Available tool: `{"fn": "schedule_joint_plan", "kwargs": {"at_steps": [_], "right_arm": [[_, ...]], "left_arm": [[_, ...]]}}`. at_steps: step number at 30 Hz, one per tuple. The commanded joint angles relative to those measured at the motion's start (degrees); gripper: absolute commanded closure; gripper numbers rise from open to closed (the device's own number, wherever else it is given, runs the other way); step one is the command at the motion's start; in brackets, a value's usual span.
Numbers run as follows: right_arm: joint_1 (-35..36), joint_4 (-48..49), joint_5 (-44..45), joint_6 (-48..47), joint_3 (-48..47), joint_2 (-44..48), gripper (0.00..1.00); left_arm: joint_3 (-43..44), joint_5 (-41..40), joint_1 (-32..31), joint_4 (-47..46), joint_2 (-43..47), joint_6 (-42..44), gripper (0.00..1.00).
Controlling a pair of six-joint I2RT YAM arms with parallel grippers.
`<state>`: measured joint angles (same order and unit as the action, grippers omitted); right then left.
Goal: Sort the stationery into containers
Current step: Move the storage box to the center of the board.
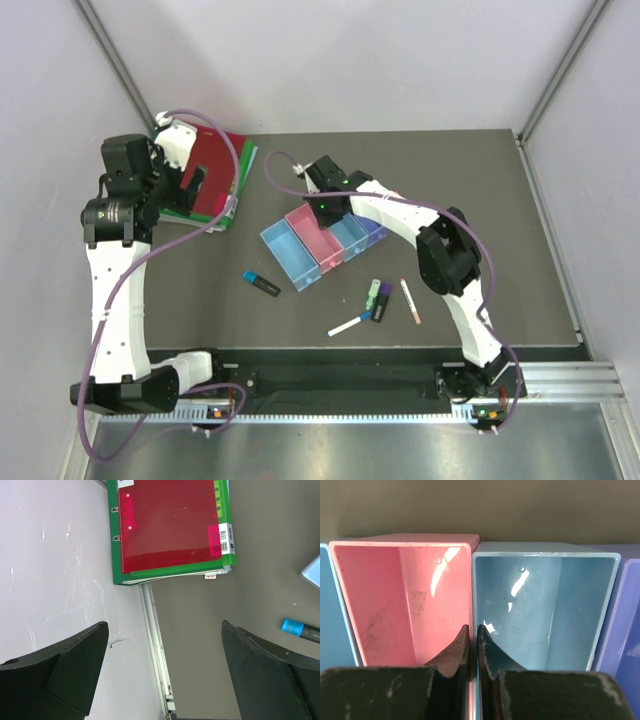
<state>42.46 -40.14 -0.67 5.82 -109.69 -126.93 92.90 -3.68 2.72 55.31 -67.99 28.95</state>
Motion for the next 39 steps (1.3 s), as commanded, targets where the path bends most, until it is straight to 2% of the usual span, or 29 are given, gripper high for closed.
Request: {"fn": "schedule_joint_plan", "kwargs": {"at_steps": [1, 5, 10, 23, 34, 35, 36, 38, 39], "right_arm": [[-2.46, 9.81, 0.4, 12.62, -3.43, -0.94, 1.0], [-4.4, 12.71, 3.21, 20.34, -2.72, -2.26, 1.0], [-6.51, 14.21, 4.71, 24.93, -3.25, -4.37, 1.0], [-9.5, 15.18, 12.7, 27.4, -4.48, -6.84, 1.0], [-9.23, 15.88, 12.36, 27.14, -3.87, -6.75, 1.0], [-8.97, 16.06, 12.27, 26.79, -3.52, -6.66, 0.97], [-8.88, 16.15, 12.09, 26.35, -3.34, -6.57, 0.86], [-8.8, 16.85, 11.31, 24.85, -2.73, -6.22, 0.74], [-8.62, 17.2, 11.04, 24.33, -2.55, -5.79, 0.63]], "left_arm": [[1.05, 1.57, 0.18, 1.11, 0.75, 0.93, 0.01], [0.96, 2.27, 0.18, 1.64, 0.23, 0.76, 0.01], [0.96, 2.63, 0.18, 2.0, -0.83, -0.12, 0.01], [2.37, 5.26, 0.0, 1.29, -2.85, -1.79, 0.01], [2.81, 5.7, 0.0, 1.12, -2.94, -1.53, 0.01], [2.9, 5.79, 0.0, 1.03, -2.94, -1.61, 0.01], [2.9, 5.97, -0.08, 0.85, -2.94, -1.62, 0.01], [2.81, 5.97, 0.0, 0.85, -2.85, -1.79, 0.01], [2.72, 6.06, 0.0, 0.59, -2.77, -1.88, 0.01]]}}
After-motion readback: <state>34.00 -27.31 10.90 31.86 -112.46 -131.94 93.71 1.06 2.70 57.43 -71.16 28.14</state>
